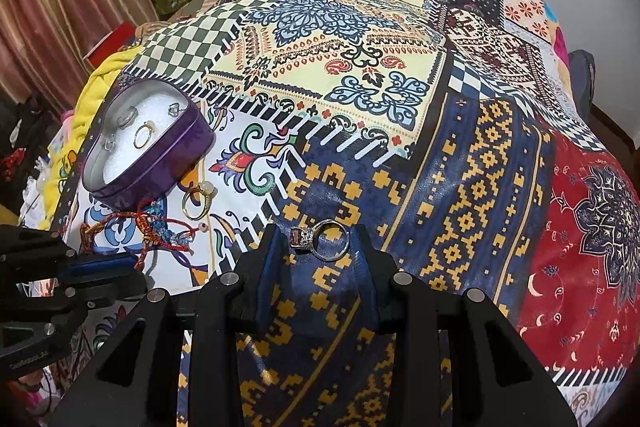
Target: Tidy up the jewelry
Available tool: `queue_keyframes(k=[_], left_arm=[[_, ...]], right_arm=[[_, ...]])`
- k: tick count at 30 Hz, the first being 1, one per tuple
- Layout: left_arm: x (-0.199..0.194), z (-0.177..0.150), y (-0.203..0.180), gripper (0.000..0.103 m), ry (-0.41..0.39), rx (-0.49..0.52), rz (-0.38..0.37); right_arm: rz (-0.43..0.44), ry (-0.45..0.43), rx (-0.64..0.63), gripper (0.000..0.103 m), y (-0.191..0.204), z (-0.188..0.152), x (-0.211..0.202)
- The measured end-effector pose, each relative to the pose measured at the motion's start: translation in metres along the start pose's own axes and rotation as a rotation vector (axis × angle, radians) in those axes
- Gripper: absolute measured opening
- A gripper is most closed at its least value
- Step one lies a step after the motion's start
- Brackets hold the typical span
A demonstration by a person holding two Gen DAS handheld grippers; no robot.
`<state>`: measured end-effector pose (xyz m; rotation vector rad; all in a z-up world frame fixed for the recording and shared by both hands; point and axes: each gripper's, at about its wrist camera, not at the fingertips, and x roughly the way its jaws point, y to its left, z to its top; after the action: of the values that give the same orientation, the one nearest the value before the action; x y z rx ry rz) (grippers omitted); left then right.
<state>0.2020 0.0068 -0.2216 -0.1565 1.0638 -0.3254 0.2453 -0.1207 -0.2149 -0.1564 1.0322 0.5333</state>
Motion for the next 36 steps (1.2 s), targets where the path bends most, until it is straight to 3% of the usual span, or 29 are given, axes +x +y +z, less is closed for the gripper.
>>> queue_keyframes(k=[5, 8, 9, 11, 14, 22, 36], left_arm=[[0.003, 0.006, -0.009, 0.029, -0.005, 0.001, 0.011], [0.007, 0.011, -0.018, 0.030, -0.026, 0.025, 0.074], [0.009, 0.012, -0.020, 0.029, -0.040, 0.032, 0.098], [0.012, 0.012, -0.021, 0.015, -0.051, 0.043, 0.132], [0.013, 0.012, -0.021, 0.003, -0.053, 0.051, 0.152], [-0.012, -0.008, -0.027, 0.002, -0.055, 0.061, 0.144], [-0.103, 0.000, -0.021, 0.002, -0.242, 0.045, 0.139]], right_arm=[[0.015, -0.009, 0.022, 0.028, -0.003, -0.002, -0.003], [0.022, -0.018, 0.028, 0.028, -0.005, -0.002, -0.007], [0.023, -0.024, 0.029, 0.028, -0.004, -0.003, -0.010], [0.014, -0.039, 0.023, 0.028, -0.003, -0.006, -0.017], [-0.002, -0.062, 0.011, 0.028, -0.002, -0.011, -0.029], [-0.015, -0.103, 0.022, 0.028, -0.002, -0.020, -0.058], [-0.008, -0.195, -0.009, 0.028, 0.029, -0.014, -0.099]])
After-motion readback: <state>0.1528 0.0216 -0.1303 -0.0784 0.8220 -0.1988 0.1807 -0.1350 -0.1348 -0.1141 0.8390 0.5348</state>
